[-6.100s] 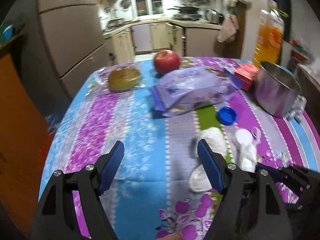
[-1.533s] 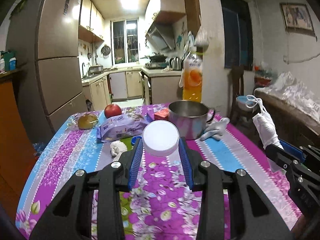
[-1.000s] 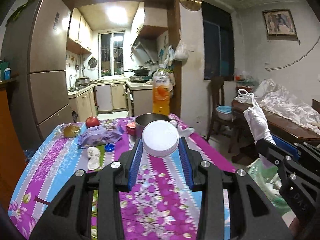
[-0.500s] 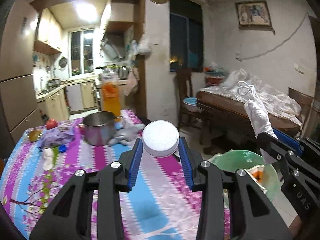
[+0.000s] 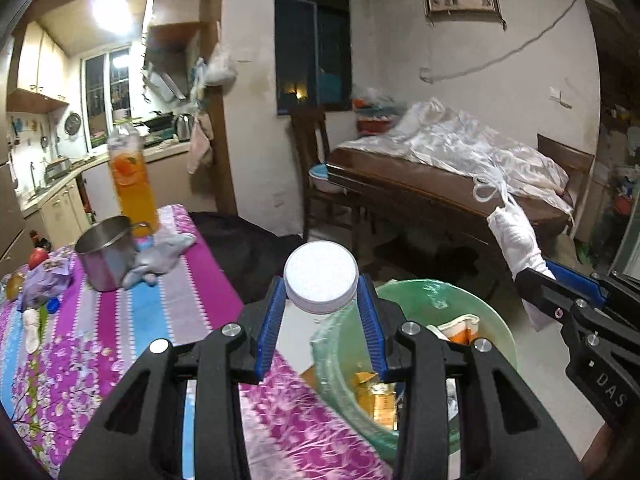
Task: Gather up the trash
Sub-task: 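Lift and carry the white lid and glove over the green bin, then open the left tool to drop the lid while the right tool drops the glove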
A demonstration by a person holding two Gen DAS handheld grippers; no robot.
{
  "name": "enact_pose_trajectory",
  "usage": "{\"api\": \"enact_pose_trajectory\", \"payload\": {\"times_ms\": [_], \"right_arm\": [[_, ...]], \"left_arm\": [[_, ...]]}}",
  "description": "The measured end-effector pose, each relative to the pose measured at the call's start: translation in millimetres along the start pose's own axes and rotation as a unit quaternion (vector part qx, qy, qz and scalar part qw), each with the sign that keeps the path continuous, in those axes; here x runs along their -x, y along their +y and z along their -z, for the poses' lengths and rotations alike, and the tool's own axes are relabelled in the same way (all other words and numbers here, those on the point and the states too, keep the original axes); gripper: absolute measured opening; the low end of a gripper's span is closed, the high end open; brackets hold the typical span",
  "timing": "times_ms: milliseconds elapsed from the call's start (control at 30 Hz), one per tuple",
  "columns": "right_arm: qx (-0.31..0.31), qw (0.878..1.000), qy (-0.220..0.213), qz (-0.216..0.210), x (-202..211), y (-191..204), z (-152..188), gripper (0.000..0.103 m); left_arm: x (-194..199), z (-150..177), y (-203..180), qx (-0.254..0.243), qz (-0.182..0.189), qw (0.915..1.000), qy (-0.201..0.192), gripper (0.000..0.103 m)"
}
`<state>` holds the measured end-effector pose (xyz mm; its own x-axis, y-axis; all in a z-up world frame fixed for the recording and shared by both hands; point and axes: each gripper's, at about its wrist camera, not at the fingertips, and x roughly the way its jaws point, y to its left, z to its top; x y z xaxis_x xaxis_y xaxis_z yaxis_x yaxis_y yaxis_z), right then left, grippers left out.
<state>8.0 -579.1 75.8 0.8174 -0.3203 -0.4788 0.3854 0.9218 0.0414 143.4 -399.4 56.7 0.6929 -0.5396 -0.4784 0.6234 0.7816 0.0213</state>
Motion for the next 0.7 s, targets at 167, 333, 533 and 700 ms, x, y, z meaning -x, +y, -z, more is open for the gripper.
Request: {"api": "enact_pose_trajectory", "payload": {"times_ms": [167,333,533,700], "right_arm": [[-0.013,0.999,0.044,0.001,-24,-25,2,0.019],[-0.018,0.995,0.095,-0.006,-57,-36,4,0.019],[-0.018,0.993,0.115,-0.006,-79,-38,6,0.019],[-0.019,0.992,0.125,-0.01,-87,-30,16,0.025]], "left_arm": [[-20,-1,-15,-0.003,0.016,0.9996,0.023,0.036],[-53,3,-28,-0.004,0.048,0.9956,0.081,0.036],[-77,15,-35,-0.01,0.049,0.9926,0.111,0.036],[-89,23,-33,-0.011,0.042,0.9911,0.125,0.047]]}}
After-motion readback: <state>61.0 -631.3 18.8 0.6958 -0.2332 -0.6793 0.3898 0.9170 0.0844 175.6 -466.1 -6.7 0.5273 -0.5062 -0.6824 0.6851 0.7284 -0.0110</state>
